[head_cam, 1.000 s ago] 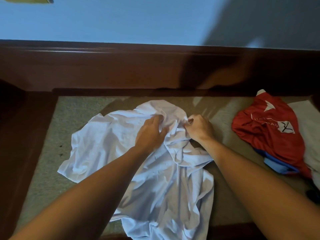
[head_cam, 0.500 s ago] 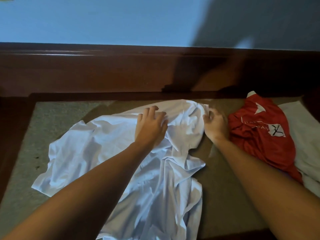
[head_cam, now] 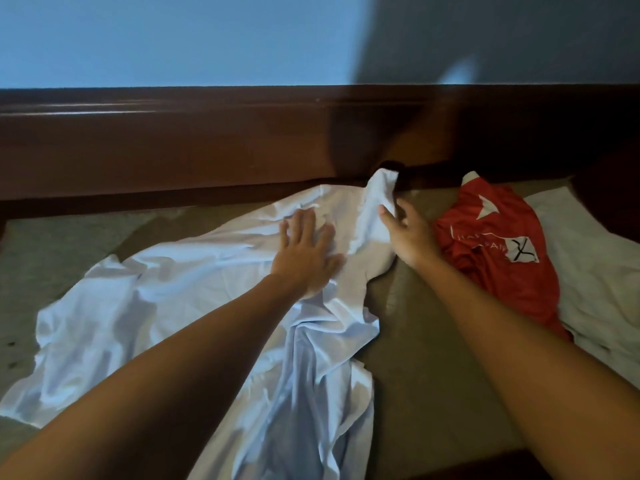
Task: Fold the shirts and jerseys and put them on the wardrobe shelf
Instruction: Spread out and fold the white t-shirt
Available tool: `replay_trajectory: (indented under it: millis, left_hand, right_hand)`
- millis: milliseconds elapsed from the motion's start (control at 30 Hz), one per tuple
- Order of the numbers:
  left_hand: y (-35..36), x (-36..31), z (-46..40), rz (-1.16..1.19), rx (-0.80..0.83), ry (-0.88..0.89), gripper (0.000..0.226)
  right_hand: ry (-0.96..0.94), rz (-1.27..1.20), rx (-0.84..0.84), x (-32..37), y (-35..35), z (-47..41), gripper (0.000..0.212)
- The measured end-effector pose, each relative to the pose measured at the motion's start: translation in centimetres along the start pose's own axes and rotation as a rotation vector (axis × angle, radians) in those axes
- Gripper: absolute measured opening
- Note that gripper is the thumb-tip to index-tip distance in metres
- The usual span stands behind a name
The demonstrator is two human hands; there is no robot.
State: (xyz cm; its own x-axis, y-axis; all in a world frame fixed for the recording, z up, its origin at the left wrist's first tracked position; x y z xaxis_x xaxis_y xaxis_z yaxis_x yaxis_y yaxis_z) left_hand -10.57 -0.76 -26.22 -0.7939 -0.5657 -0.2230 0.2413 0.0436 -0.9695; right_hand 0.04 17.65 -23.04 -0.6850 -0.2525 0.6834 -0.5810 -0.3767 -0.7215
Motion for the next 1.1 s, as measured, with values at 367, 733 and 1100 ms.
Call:
replay_trajectory:
  millis: [367, 733, 1100]
  left_hand:
    - [3.4, -5.5, 3.0, -0.068, -0.005, 0.177, 0.075]
    - [2.2, -7.1, 3.1, 0.068, -0.081, 0.132, 0.067]
    - [1.3, -10.7, 1.7, 0.057, -0.184, 0.134, 0.049]
  right_hand:
    - [-0.187, 0.311, -0.128, -4.0, -1.0, 5.5, 0.042]
    - [-0.137, 0.123, -0.051, -5.4, -3.8, 3.0, 0.038]
    - [-0.452, 0.814, -0.169, -12.4, -10.0, 1.2, 0.036]
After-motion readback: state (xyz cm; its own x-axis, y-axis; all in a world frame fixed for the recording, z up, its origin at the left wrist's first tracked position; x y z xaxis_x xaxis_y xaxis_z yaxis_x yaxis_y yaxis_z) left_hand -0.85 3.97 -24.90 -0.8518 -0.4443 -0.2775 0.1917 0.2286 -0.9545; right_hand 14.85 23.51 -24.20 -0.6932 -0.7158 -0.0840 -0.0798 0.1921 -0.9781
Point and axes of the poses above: each hand's wrist, its own z-axis away from the middle knuckle, its own y-axis out of the palm, x = y × z, the point moved 5 cm from there along -z, towards the middle knuckle, and after that the axes turned 11 degrees about -x, right-handed, at the moved point
